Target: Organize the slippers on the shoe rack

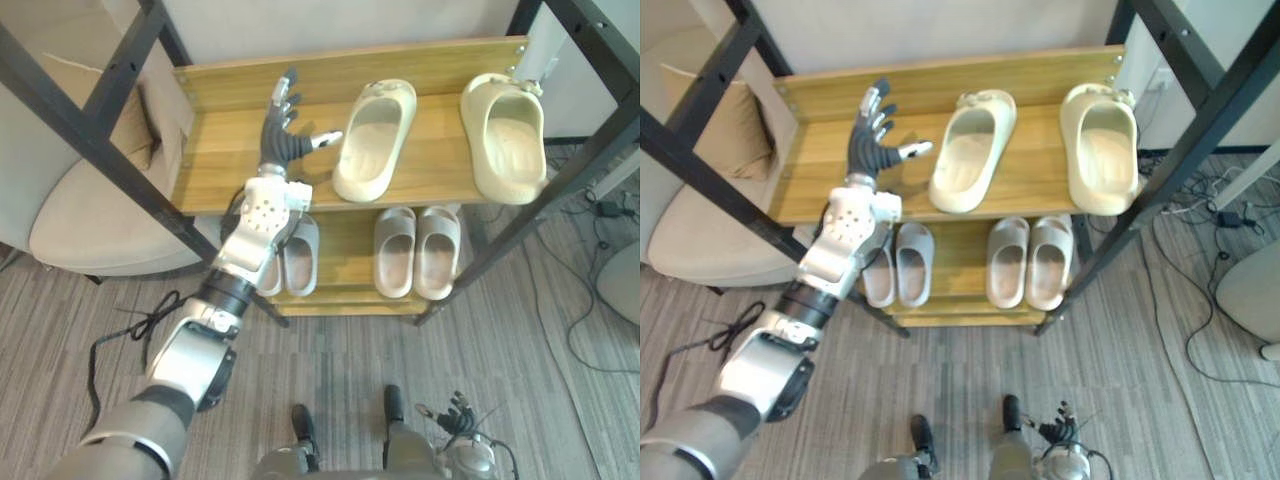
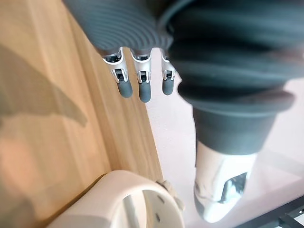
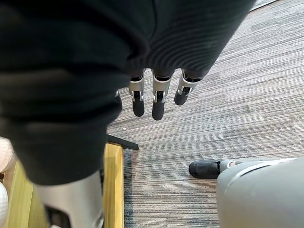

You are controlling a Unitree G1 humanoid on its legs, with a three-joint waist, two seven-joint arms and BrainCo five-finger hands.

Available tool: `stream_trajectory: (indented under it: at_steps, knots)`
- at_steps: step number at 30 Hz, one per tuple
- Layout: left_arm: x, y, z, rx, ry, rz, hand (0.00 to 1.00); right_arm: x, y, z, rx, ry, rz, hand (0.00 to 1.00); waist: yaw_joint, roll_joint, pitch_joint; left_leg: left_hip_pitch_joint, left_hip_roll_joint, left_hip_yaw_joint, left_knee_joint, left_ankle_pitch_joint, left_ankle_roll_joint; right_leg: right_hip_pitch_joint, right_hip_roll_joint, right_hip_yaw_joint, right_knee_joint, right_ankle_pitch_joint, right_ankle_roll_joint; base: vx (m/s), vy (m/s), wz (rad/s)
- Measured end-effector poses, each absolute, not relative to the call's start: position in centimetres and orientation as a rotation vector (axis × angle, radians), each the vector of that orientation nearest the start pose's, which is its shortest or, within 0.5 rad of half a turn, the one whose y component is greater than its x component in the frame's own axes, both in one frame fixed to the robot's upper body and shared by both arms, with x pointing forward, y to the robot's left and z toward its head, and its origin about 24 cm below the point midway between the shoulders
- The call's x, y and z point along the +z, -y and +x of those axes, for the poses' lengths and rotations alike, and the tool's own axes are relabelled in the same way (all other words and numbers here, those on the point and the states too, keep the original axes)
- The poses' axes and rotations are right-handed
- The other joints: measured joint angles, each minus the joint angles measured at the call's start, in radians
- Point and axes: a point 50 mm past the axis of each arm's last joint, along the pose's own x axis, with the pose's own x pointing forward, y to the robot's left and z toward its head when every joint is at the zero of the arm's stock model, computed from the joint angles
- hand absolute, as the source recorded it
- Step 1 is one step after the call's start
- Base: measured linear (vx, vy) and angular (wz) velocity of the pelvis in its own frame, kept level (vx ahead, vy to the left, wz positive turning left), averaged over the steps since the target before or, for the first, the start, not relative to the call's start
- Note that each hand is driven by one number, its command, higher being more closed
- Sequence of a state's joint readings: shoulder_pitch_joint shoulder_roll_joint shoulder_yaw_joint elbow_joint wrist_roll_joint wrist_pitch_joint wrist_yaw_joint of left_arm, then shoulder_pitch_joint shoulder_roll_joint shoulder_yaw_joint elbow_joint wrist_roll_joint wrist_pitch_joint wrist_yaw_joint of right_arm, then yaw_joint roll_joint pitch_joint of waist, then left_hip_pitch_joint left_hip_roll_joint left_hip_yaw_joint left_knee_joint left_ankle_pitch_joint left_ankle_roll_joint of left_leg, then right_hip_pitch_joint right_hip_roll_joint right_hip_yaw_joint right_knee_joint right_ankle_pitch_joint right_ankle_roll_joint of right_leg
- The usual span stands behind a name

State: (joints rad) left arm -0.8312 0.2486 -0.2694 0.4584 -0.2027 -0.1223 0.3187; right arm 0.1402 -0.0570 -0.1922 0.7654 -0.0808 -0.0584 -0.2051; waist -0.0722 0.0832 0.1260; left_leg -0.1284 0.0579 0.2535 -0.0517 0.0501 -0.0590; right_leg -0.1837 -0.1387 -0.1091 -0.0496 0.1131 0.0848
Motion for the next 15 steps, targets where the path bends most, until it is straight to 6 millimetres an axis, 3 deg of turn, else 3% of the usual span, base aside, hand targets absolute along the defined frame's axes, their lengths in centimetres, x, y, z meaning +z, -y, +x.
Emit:
stream_trajectory:
  at_steps: [6,15]
  knots:
    - [17.3,-11.4,37.0,-0.028,0.379,0.128,0.00,-13.1,22.4,12.8,-0.384,-0.861,-0.189,0.00,0.001,0.011,-0.007,0.007,0.000,-0.017,-0.011,0.003,-0.003,0.030,0.003,-0.028,-0.028,0.003,-0.002,0.01,-0.007,0.12]
    - [16.5,-9.7,36.6,-0.122,0.370,0.174,0.00,-13.3,22.6,13.0,-0.374,-0.882,-0.208,0.00,-0.003,0.014,-0.008,0.008,-0.004,-0.030,-0.018,0.004,-0.004,0.036,0.005,-0.038,-0.038,0.005,-0.002,0.01,-0.001,0.01]
